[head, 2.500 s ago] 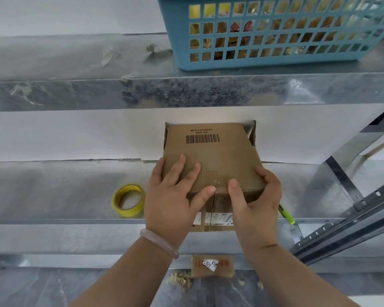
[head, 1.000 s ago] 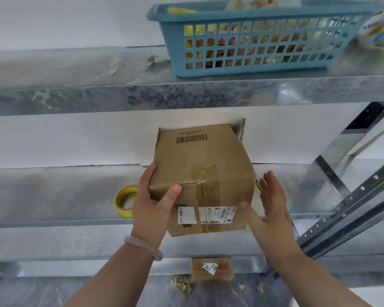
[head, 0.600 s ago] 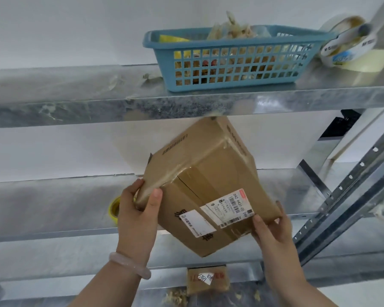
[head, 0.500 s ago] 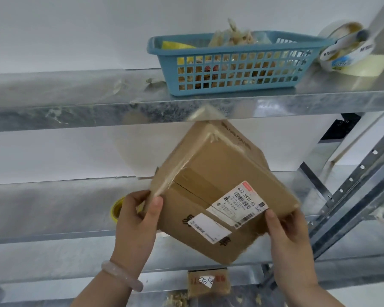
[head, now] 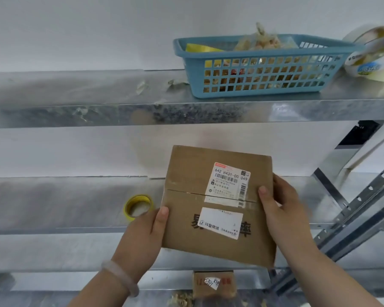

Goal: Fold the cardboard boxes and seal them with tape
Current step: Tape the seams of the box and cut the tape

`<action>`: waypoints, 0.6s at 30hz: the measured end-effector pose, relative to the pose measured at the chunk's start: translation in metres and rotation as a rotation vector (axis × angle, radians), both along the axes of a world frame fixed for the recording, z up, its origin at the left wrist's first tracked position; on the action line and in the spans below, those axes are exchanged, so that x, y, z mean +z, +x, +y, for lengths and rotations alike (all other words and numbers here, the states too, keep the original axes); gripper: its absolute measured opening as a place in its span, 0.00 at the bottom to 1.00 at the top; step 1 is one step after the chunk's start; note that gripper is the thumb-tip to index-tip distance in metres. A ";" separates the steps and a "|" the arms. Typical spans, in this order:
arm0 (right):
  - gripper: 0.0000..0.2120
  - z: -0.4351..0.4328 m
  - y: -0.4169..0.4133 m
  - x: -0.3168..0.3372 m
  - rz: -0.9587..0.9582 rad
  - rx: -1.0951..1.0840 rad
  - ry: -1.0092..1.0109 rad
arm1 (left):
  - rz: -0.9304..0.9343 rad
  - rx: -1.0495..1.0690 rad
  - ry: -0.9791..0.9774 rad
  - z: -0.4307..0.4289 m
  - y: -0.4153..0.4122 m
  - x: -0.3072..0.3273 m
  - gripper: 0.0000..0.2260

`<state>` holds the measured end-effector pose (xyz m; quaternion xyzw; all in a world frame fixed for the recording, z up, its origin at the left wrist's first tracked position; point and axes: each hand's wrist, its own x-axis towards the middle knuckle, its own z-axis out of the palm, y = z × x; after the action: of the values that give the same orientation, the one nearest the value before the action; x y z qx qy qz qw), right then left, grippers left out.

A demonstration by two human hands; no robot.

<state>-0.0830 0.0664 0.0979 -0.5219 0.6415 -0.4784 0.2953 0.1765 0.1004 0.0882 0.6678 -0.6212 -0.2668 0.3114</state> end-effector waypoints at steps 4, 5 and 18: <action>0.33 -0.031 0.009 -0.019 0.097 0.094 0.198 | -0.049 -0.047 0.015 -0.016 -0.006 -0.017 0.21; 0.37 -0.036 0.011 -0.023 0.114 0.110 0.235 | -0.086 -0.055 0.005 -0.019 -0.006 -0.018 0.25; 0.30 -0.051 0.016 -0.049 0.350 0.156 0.311 | -0.322 -0.265 -0.210 -0.066 -0.011 -0.018 0.28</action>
<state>-0.0668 0.0155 0.0493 -0.5928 0.7067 -0.2521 0.2927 0.1651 0.0348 0.0705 0.5785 -0.7693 -0.1293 0.2383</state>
